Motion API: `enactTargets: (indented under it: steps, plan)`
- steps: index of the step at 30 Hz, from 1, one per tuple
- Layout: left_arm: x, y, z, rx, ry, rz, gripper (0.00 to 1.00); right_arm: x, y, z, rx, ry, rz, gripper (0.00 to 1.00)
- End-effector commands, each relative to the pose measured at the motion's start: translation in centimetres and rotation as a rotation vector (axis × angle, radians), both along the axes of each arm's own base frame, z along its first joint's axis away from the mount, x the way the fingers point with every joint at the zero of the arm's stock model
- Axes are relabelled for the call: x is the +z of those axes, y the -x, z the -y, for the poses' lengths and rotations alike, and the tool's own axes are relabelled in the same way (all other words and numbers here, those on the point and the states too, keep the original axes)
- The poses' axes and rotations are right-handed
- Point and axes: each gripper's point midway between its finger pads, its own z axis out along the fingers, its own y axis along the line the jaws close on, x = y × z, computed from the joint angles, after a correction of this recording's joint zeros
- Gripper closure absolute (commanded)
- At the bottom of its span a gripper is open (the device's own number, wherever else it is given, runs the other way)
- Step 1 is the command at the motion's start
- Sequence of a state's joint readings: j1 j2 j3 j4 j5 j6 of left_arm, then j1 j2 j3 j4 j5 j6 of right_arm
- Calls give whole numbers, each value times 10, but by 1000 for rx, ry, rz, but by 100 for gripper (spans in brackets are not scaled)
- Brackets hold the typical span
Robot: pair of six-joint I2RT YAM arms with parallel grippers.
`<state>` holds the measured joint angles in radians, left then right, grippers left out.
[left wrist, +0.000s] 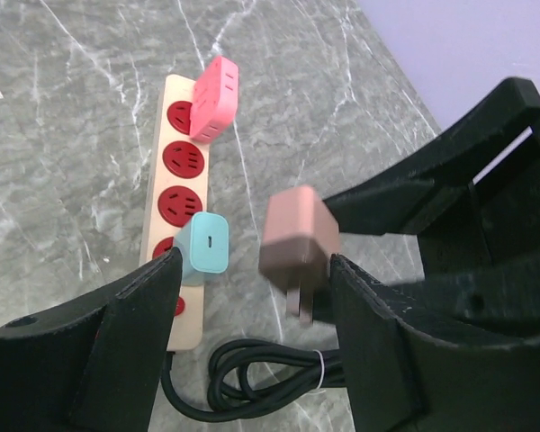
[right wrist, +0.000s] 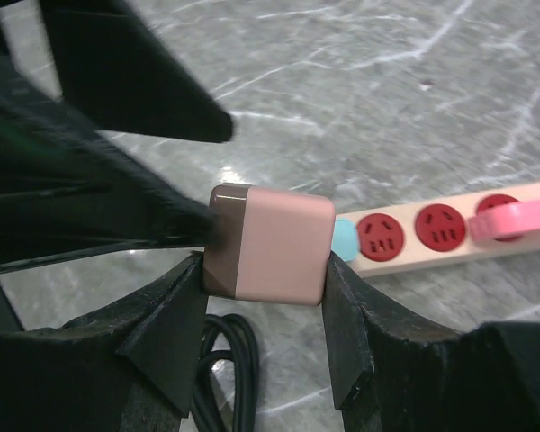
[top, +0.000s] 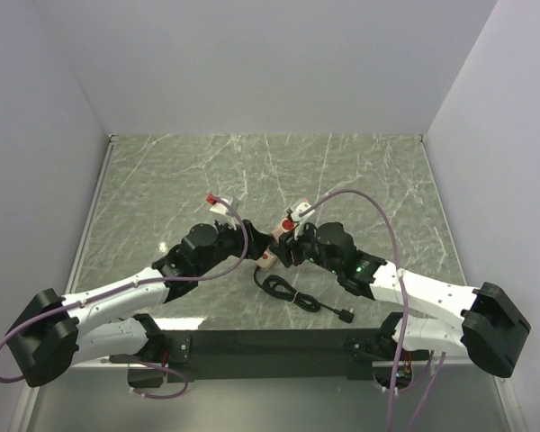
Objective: Insert the plug
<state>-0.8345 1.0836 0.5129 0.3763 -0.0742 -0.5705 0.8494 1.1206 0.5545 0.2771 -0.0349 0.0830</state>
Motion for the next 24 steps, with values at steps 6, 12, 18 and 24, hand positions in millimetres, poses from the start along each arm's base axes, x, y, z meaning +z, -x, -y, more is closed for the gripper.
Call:
enactTargets:
  steps: [6, 12, 18, 24]
  plan:
    - [19, 3, 18, -63, 76, 16, 31, 31, 11, -22, 100, -43, 112, 100]
    - [13, 13, 28, -140, 95, -10, 42, 31, 5, -16, 52, -36, 130, 100]
    - [16, 27, 40, -238, 133, -16, 61, 30, 0, -15, 24, -41, 144, 100]
    - [15, 34, 45, -293, 144, -21, 100, 32, -6, -6, -32, -37, 159, 74]
